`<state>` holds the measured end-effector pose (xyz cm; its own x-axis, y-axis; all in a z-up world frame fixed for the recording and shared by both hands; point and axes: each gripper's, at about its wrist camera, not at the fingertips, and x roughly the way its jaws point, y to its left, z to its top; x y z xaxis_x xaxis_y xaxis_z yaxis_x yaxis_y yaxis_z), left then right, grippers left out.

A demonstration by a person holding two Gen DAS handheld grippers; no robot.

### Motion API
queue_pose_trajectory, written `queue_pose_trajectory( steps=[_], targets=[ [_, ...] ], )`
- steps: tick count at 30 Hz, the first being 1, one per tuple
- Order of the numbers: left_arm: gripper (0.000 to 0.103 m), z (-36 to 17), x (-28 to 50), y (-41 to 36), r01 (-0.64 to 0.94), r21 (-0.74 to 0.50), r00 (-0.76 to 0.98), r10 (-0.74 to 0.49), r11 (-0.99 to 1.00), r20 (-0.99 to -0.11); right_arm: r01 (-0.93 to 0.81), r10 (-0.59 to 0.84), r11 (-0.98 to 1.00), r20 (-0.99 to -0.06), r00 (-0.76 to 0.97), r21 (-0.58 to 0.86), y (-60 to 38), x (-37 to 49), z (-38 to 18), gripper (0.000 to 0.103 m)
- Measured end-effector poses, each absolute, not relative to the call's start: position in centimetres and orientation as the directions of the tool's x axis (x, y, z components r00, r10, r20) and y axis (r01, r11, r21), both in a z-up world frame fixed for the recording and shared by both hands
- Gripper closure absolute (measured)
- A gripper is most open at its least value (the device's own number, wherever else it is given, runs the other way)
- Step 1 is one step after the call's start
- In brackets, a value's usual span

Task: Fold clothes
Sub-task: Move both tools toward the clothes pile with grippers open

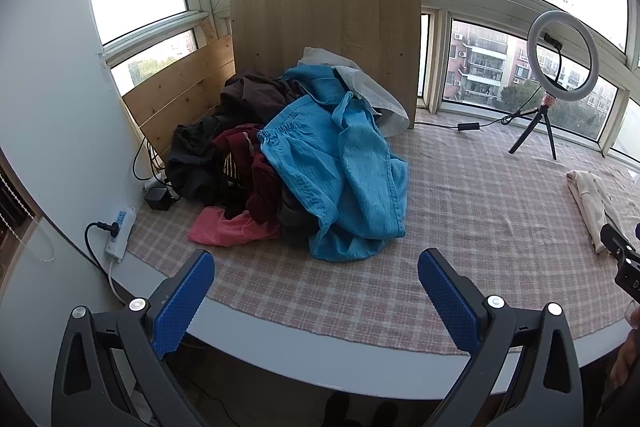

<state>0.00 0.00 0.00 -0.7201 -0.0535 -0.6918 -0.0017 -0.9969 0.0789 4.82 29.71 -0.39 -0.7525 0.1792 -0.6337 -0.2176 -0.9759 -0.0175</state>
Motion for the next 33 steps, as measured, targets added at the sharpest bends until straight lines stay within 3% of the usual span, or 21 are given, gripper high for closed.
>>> queue_pose_trajectory(
  steps=[15, 33],
  targets=[
    [0.001, -0.4, -1.0, -0.2, 0.023, 0.092, -0.702, -0.082, -0.995, -0.708, -0.157, 0.122, -0.988, -0.638, -0.761, -0.002, 28.8, 1.9, -2.4, 0.000],
    [0.001, -1.1, -2.0, -3.3, 0.198, 0.038, -0.668, -0.163, -0.979, -0.726, -0.038, 0.016, -0.999, -0.656, -0.754, 0.020, 27.9, -2.2, -3.5, 0.000]
  ],
)
